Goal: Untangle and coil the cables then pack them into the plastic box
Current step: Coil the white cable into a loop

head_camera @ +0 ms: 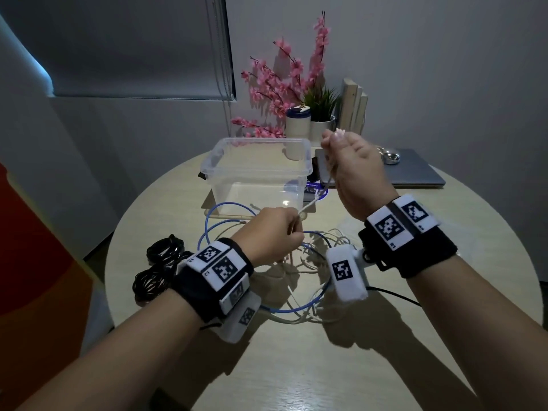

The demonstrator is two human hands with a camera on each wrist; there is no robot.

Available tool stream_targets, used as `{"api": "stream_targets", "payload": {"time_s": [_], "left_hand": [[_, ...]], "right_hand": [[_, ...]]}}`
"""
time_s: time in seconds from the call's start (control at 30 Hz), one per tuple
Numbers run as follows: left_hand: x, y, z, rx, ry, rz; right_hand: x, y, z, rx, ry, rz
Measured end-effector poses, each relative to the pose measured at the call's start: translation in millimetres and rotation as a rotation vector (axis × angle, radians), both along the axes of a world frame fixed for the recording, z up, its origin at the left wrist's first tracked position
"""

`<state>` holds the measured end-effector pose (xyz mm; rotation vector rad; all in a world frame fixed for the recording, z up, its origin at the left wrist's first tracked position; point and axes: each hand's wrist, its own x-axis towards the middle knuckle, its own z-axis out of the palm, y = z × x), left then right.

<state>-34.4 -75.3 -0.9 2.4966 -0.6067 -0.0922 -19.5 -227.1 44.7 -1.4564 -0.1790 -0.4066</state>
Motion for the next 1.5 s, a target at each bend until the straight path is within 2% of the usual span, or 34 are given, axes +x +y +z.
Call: {"api": "stream_targets", "payload": {"time_s": [0.1, 0.17, 0.23, 0.33, 0.5, 0.63, 0.73, 0.87, 1.0, 1.03, 1.2, 1.3, 1.4, 1.5], "left_hand": [[0, 7, 4, -0.078, 0.091, 0.001], [-1, 10, 12, -0.158, 0.098, 0.018], [0, 12, 21, -0.235, 0.052, 0.044], [5, 15, 34, -0.320, -0.106, 0.076], [21, 20, 51, -0.463, -0.366, 0.094], [32, 22, 54, -0.424, -0.462, 0.095], [37, 21, 47, -0.402, -0.389, 0.077], [37, 10, 29, -0.390, -0.203, 0.019], [26, -5, 17, -0.561, 0.186, -0.048], [23, -8, 16, -0.567, 0.239, -0.061], [20, -15, 12, -0.331, 0.194, -0.076], [17, -16, 2, -0.182, 0.204, -0.113], [9, -16, -1, -0.194, 0.209, -0.155], [5, -16, 6, -0.241, 0.227, -0.178]], "right_hand": [[2, -9, -8, -0.532, -0.038, -0.141], [1, -12, -10, -0.792, 0.007, -0.161], [1, -13, -13, -0.929, 0.075, -0.164], [1, -14, -15, -0.988, 0.139, -0.104], [-7, -9, -15, -0.811, 0.108, 0.110], [-7, -5, -14, -0.703, 0.030, 0.157], [-10, -4, -7, -0.468, 0.037, 0.228], [-14, 3, 2, -0.156, 0.046, 0.353], [-9, 4, 8, 0.057, 0.006, 0.387], [-8, 3, 8, 0.078, 0.005, 0.372], [-8, 1, 7, 0.192, 0.037, 0.343], [-8, -3, 16, 0.289, -0.015, 0.287], [-1, -10, 19, 0.312, -0.064, 0.196], [5, -15, 11, 0.172, -0.086, 0.137]]}}
